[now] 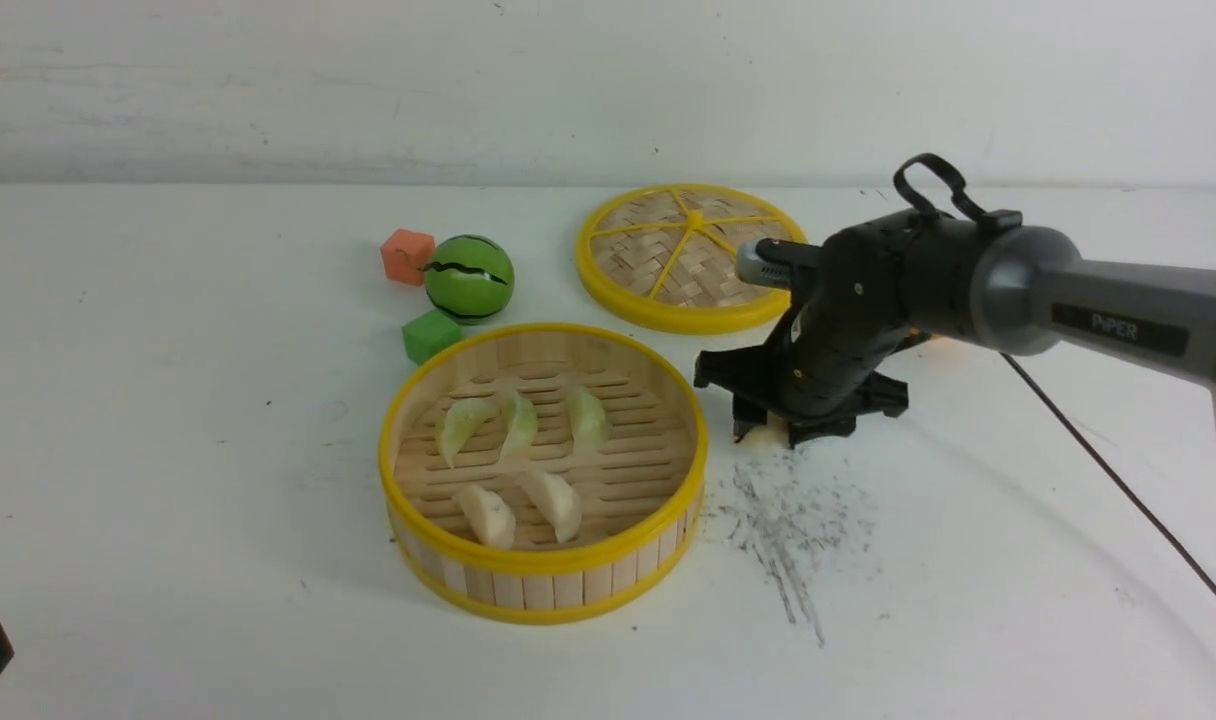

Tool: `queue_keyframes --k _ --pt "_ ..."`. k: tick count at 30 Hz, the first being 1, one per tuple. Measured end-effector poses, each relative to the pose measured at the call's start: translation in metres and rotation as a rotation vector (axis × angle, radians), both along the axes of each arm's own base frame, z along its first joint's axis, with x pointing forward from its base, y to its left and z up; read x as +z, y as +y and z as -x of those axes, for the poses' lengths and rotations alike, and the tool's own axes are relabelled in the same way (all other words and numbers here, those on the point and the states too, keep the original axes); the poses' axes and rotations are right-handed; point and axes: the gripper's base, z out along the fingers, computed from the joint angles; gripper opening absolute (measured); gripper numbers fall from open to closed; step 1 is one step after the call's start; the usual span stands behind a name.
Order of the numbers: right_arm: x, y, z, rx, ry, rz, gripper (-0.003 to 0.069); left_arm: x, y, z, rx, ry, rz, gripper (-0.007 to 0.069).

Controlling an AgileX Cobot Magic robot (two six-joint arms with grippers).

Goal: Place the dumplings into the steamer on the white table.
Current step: 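Reach for and grasp a dumpling lying on the table beside the steamer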

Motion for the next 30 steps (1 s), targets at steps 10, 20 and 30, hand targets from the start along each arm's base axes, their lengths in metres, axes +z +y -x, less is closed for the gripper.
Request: queue_keyframes --k 10,20,30 --pt "0.017 -0.006 0.015 0.257 0.047 0.147 0.0068 0.000 0.000 0.000 0.000 0.000 0.000 0.0085" --pt "0.040 -0.009 0.020 0.400 0.000 0.217 -0.0008 0.000 0.000 0.000 0.000 0.000 0.000 0.0087" --pt "0.037 -0.002 0.008 0.408 -0.138 0.173 0.0301 0.000 0.000 0.000 0.000 0.000 0.000 0.0091"
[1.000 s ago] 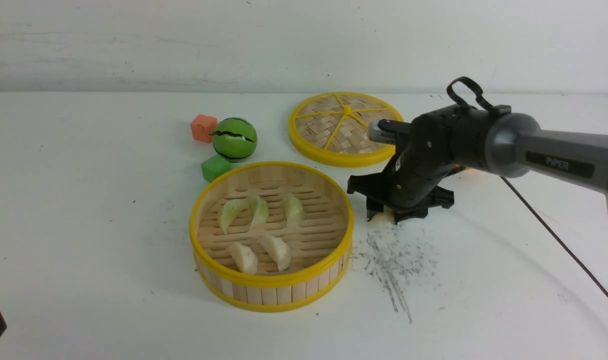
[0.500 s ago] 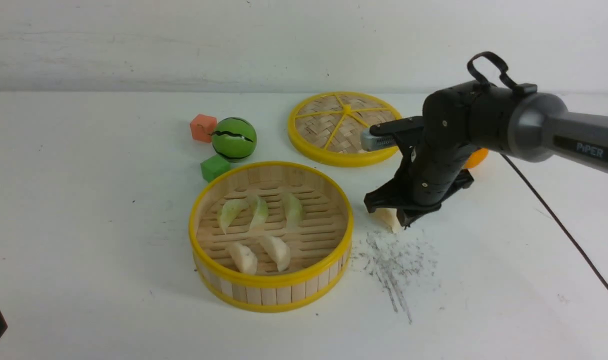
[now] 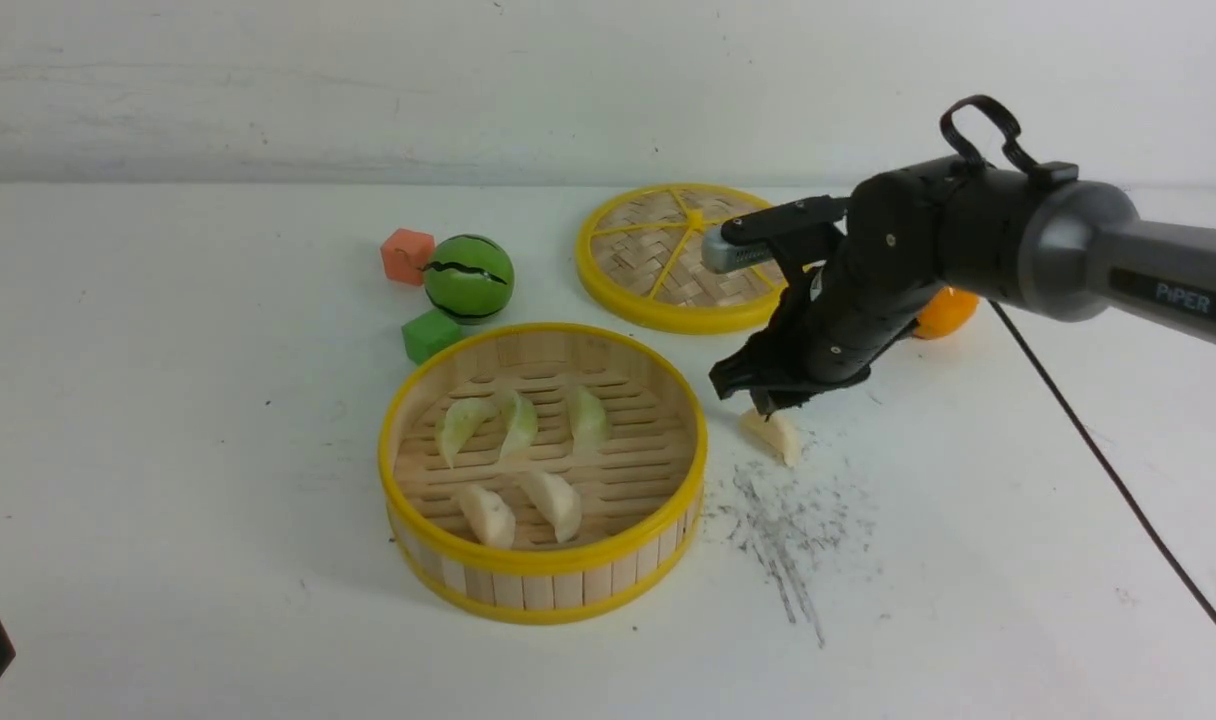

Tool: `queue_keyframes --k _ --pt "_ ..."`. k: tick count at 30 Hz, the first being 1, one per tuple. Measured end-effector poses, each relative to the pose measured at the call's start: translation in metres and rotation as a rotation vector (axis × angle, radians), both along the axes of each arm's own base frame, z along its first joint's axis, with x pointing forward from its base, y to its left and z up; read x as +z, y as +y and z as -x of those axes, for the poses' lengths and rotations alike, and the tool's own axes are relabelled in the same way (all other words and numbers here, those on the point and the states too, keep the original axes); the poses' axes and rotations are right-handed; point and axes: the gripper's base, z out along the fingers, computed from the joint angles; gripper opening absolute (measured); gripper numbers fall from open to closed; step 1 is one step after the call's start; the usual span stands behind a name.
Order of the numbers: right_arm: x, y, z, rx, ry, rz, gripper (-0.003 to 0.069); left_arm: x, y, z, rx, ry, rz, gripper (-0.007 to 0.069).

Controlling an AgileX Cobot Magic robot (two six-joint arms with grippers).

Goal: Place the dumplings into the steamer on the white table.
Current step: 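Reach for and grasp a dumpling lying on the table beside the steamer, then place the dumpling in the bamboo steamer basket with the right gripper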

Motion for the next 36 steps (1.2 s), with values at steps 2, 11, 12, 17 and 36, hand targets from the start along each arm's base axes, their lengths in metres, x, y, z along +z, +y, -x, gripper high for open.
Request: queue_keyframes --k 2,11,12,17,36 --pt "-0.009 0.001 -0.003 -0.001 0.005 0.003 0.0335 0.000 0.000 0.000 0.000 0.000 0.000 0.0092" --pt "-0.028 0.000 0.000 0.021 0.102 0.049 0.0237 0.000 0.000 0.000 0.000 0.000 0.000 0.0092" --pt "-0.023 0.000 0.002 0.025 0.111 0.054 0.0237 0.000 0.000 0.000 0.000 0.000 0.000 0.0092" --pt "0.032 0.001 0.007 0.048 0.051 0.016 0.0237 0.000 0.000 0.000 0.000 0.000 0.000 0.0099" --pt "-0.001 0.097 0.042 0.266 0.187 -0.142 0.0294 0.000 0.000 0.000 0.000 -0.001 0.000 0.0111"
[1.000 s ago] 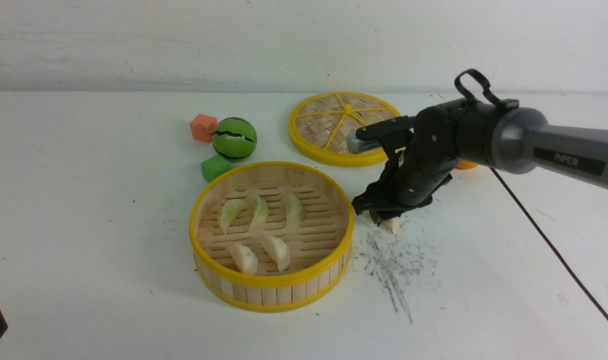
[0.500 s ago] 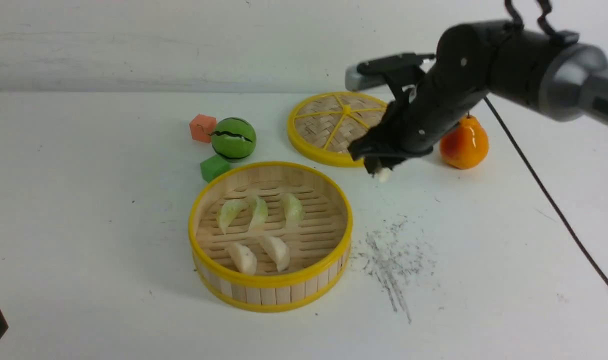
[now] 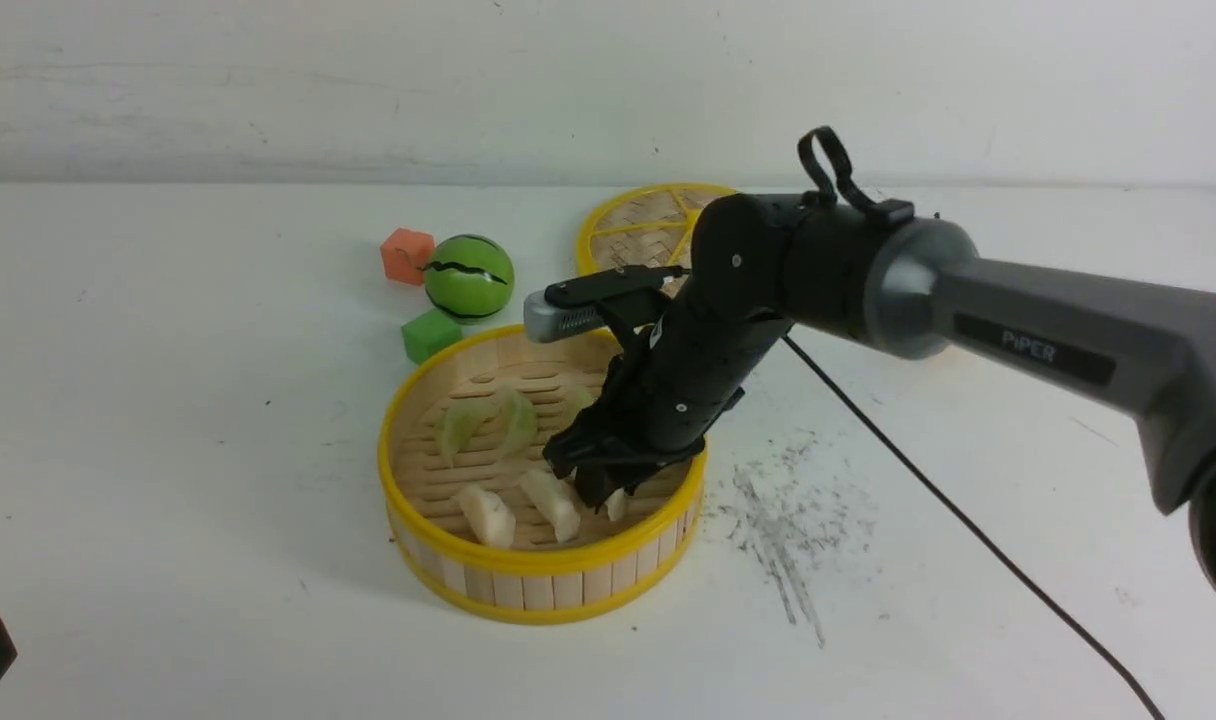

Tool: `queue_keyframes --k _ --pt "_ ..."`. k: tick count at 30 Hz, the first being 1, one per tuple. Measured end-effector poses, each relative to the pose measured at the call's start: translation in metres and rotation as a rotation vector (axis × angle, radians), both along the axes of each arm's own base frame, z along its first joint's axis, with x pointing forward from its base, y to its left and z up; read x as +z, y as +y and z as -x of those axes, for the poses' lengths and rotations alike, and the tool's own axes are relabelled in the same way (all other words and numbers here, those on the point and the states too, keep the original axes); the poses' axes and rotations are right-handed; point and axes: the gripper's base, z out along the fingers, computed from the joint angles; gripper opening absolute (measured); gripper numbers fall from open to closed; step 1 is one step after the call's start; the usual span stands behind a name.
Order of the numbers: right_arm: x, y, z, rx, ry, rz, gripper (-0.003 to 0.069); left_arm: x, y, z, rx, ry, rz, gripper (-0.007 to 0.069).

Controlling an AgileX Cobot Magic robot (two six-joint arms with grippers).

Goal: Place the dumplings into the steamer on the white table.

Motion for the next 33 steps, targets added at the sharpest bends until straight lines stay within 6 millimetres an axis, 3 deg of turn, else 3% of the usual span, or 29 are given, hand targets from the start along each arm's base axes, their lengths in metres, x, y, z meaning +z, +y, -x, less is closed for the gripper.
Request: queue_keyframes --k 5,9,12,16,20,22,27,29,33 --pt "0.012 -0.001 0.002 -0.001 -0.007 -0.016 0.0437 0.000 0.000 0.000 0.001 -0.001 -0.003 0.0112" --pt "0.046 -0.006 0.007 -0.009 -0.046 -0.012 0.0455 0.000 0.000 0.000 0.004 -0.004 -0.015 0.0116" --pt "0.089 -0.019 0.019 0.008 -0.119 0.023 0.0402 0.000 0.001 0.000 0.005 -0.005 -0.018 0.0121" --pt "0.165 -0.053 0.053 0.024 -0.266 0.106 0.0222 0.000 0.001 0.000 0.005 -0.003 -0.021 0.0122" --pt "0.229 -0.092 0.098 -0.009 -0.402 0.158 0.0013 0.000 0.001 0.000 0.005 -0.002 -0.021 0.0128" --pt "0.249 -0.112 0.125 -0.037 -0.451 0.149 -0.0015 -0.001 0.001 0.000 0.004 0.000 -0.022 0.0130" --pt "0.259 -0.150 0.185 -0.065 -0.561 0.084 -0.0019 -0.001 0.001 0.000 0.004 0.004 -0.023 0.0134" --pt "0.249 -0.163 0.205 -0.071 -0.613 0.060 -0.0019 -0.001 0.001 0.000 0.004 0.004 -0.023 0.0137" --pt "0.208 -0.183 0.238 -0.067 -0.676 0.039 -0.0019 -0.001 0.001 0.000 0.004 0.004 -0.023 0.0141"
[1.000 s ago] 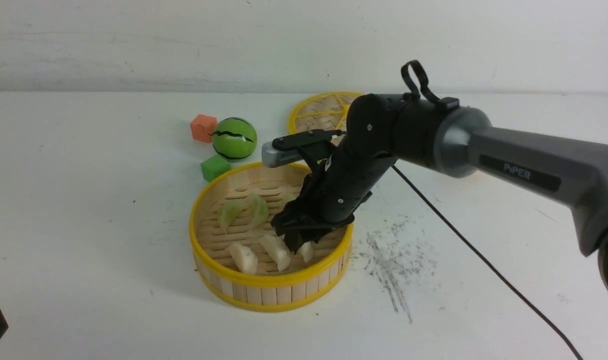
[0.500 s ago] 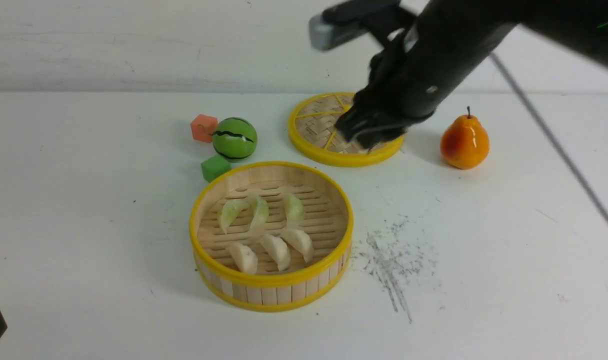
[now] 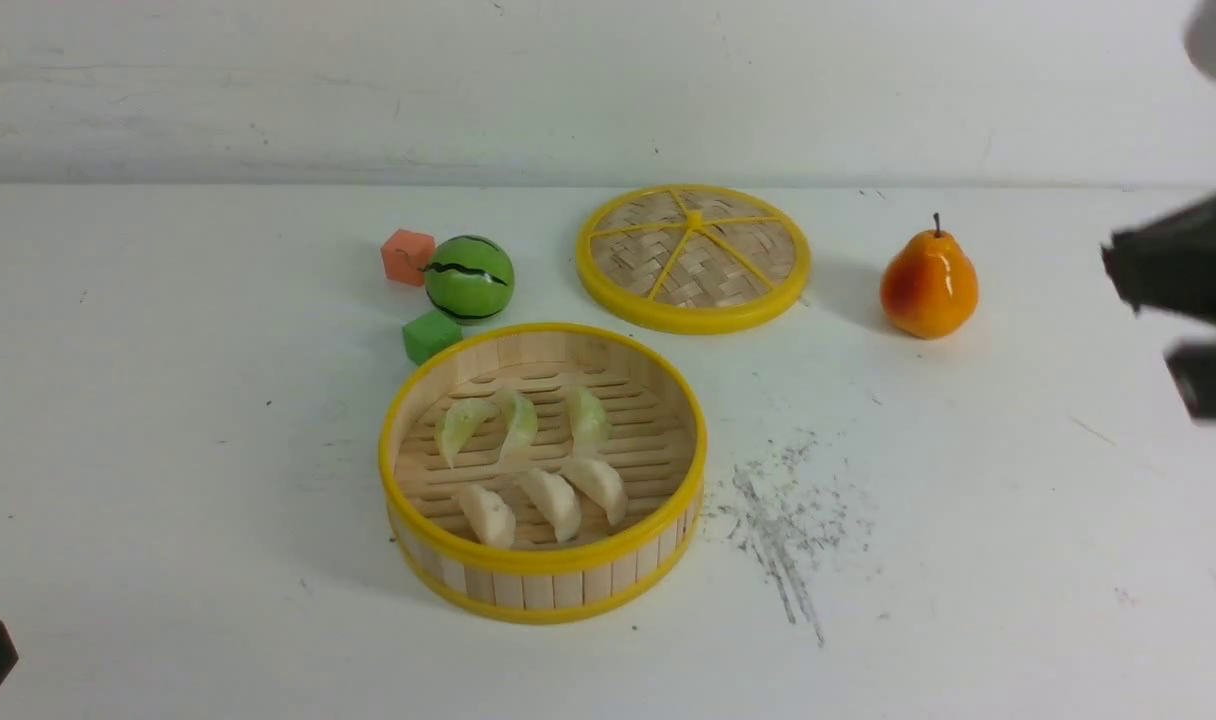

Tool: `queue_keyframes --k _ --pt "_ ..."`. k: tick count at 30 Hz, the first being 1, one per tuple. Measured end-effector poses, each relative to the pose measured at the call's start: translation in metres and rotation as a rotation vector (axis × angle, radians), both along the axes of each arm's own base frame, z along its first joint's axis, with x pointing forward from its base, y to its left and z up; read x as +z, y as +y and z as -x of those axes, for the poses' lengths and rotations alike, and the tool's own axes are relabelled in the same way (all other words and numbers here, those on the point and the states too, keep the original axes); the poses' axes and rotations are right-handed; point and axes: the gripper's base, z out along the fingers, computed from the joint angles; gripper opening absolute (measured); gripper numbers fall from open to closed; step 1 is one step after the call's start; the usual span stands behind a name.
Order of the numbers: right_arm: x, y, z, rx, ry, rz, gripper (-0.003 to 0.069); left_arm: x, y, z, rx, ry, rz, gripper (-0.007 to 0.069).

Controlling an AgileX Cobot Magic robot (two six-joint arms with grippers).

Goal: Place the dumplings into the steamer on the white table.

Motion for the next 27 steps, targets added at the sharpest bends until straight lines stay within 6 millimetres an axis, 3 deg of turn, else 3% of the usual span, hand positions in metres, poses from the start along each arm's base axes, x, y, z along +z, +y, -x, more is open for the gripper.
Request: queue_keyframes --k 1,7,8,15,22,27 --pt "-0.004 -0.002 0.003 0.002 -0.012 -0.007 -0.0018 0.000 0.000 0.000 0.000 0.000 0.000 0.0142" --pt "-0.070 -0.021 0.037 0.023 -0.058 -0.032 -0.0015 0.000 0.000 0.000 0.000 0.000 0.000 0.0148" --pt "-0.072 -0.022 0.038 0.023 -0.057 -0.031 -0.0015 0.000 0.000 0.000 0.000 0.000 0.000 0.0148" --pt "-0.143 -0.031 0.053 0.025 0.081 0.051 -0.0013 0.000 0.000 0.000 0.000 0.000 0.000 0.0156" --pt "-0.187 -0.040 0.067 0.026 0.165 0.107 -0.0010 0.000 0.000 0.000 0.000 0.000 0.000 0.0165" --pt "-0.213 -0.063 0.088 -0.060 0.012 0.059 -0.0008 0.000 0.000 0.000 0.000 0.002 -0.001 0.0168"
